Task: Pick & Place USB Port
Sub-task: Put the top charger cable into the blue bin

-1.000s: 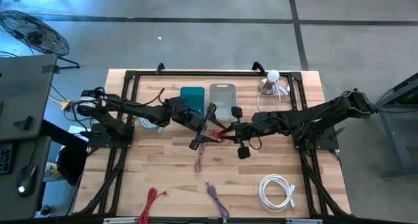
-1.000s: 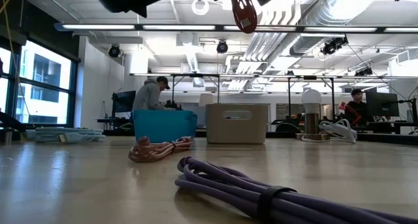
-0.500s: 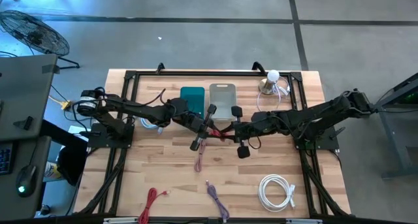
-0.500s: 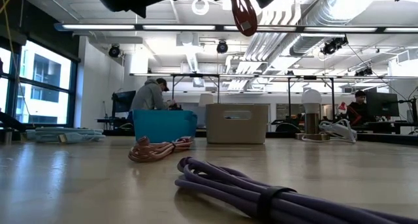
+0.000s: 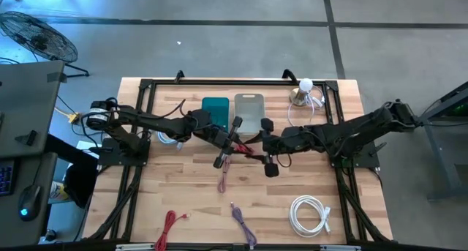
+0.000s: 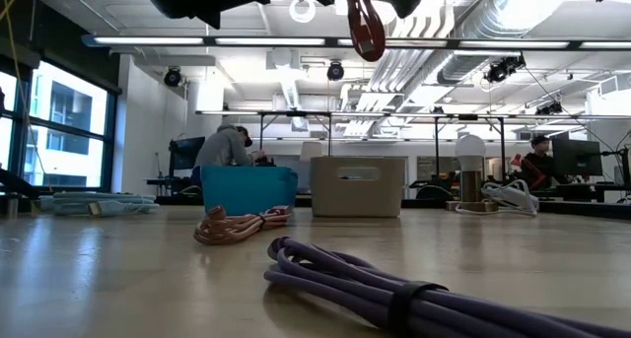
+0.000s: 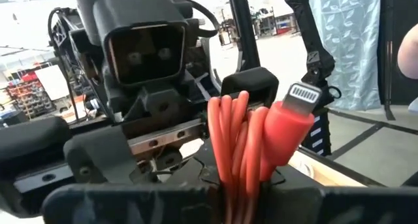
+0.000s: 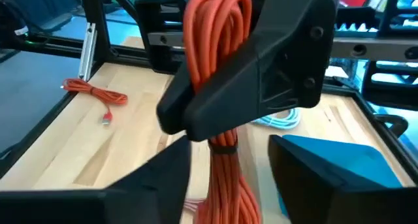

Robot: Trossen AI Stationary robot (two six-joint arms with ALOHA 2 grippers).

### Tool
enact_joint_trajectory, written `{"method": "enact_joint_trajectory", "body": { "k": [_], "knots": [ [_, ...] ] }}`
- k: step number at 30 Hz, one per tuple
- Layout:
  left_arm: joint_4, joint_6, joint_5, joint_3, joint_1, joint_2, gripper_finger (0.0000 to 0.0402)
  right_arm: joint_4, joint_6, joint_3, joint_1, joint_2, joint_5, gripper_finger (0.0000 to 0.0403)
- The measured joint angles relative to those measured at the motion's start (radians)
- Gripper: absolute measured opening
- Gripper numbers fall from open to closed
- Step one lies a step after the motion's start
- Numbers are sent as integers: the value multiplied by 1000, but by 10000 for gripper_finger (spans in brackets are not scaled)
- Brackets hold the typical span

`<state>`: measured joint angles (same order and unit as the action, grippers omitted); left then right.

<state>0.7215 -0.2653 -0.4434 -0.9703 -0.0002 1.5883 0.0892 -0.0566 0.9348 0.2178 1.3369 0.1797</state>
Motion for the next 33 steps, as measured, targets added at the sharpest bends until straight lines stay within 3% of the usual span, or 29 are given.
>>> {"method": "enact_joint_trajectory", "body": {
  "k": [4,8,13,18,22,28,33],
  "knots": [
    [-16,-6,2,0,0,-15,18,-6,-24,0,29,-1,51,246],
    [-189,-103,62,1,7,-103,18,-14,-60,0,59,-2,57,262],
    [-449,-230,249,1,6,-265,18,-45,-57,0,89,-2,63,261],
    [-633,-312,406,1,-4,-414,18,-72,-56,0,104,-2,143,261],
    [-789,-379,610,1,-6,-485,18,-79,-38,0,110,-2,150,261],
    [-982,-507,976,1,-5,-485,18,-78,-30,0,110,-2,147,259],
    [-1107,-761,1051,2,-6,-411,18,-78,-9,0,110,-2,148,259]
  ]
}}
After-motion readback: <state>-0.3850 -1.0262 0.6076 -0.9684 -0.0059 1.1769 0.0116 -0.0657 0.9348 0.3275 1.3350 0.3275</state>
